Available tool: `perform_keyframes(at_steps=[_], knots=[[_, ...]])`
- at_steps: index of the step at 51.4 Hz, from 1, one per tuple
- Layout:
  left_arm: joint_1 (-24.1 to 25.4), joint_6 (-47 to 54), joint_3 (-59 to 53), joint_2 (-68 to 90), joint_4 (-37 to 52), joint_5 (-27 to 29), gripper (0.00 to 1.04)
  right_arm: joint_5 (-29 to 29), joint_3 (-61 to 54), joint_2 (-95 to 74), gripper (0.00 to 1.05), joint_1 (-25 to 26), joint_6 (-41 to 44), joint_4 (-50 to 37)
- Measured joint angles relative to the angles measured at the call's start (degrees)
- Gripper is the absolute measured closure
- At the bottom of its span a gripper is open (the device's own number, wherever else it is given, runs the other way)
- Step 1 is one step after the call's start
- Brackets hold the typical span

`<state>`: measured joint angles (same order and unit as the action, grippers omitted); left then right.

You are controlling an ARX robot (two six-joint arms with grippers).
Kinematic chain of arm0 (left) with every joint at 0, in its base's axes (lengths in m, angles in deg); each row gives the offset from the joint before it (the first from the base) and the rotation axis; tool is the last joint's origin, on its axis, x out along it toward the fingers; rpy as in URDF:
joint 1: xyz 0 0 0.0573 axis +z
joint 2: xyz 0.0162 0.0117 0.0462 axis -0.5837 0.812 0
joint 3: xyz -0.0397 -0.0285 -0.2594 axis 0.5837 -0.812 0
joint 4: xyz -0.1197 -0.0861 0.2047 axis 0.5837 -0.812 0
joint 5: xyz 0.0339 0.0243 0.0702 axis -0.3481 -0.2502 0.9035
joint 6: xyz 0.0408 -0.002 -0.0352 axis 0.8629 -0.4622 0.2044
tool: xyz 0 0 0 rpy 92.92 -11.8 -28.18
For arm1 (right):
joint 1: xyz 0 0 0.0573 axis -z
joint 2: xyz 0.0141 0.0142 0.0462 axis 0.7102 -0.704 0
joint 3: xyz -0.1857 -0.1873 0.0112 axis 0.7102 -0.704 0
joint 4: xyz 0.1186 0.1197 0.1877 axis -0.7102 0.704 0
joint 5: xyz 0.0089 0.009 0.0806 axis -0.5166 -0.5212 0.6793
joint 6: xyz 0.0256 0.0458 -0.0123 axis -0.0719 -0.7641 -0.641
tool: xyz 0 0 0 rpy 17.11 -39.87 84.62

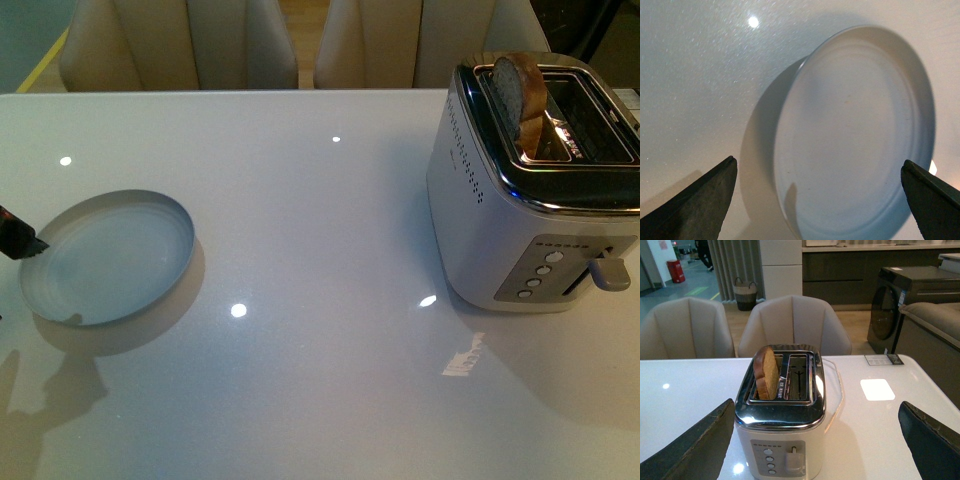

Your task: Left arm holds plate, right arm toasts bread

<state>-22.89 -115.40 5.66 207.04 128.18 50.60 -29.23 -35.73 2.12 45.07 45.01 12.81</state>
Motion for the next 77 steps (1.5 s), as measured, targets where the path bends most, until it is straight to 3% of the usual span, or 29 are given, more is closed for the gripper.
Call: perform_keyframes(at_steps=[13,25,42,49,67,69,71,74,77], knots=[[0.02,4.42,-2.49,-18.12,-9.31,-1.90,0.07,0.00,0.00,0.00,0.09,0.00,0.00,0.00],[-3.91,5.09,-3.17,-35.19,-19.06,-1.90,0.07,0.00,0.00,0.00,0.09,0.00,0.00,0.00],[-16.72,2.78,1.33,-52.39,-38.32,6.27,0.07,0.00,0.00,0.00,0.09,0.00,0.00,0.00],[-20.48,-3.74,3.08,-55.17,-39.12,12.57,0.07,0.00,0.00,0.00,0.09,0.00,0.00,0.00],[-27.67,-11.65,7.26,-52.63,-37.38,16.74,0.07,0.00,0.00,0.00,0.09,0.00,0.00,0.00],[-27.98,-8.94,6.16,-52.33,-33.66,18.47,0.10,0.00,0.00,0.00,0.09,0.00,0.00,0.00],[-27.93,-2.21,2.80,-52.35,-23.54,22.58,0.17,0.04,0.00,0.00,0.09,0.00,0.00,0.00],[-26.32,16.90,-5.66,-54.23,-5.57,23.50,0.33,0.00,0.00,0.00,0.09,0.00,0.00,0.00],[-24.90,29.33,-10.80,-57.05,0.59,22.75,0.46,0.02,0.00,0.00,0.09,0.00,0.00,0.00]])
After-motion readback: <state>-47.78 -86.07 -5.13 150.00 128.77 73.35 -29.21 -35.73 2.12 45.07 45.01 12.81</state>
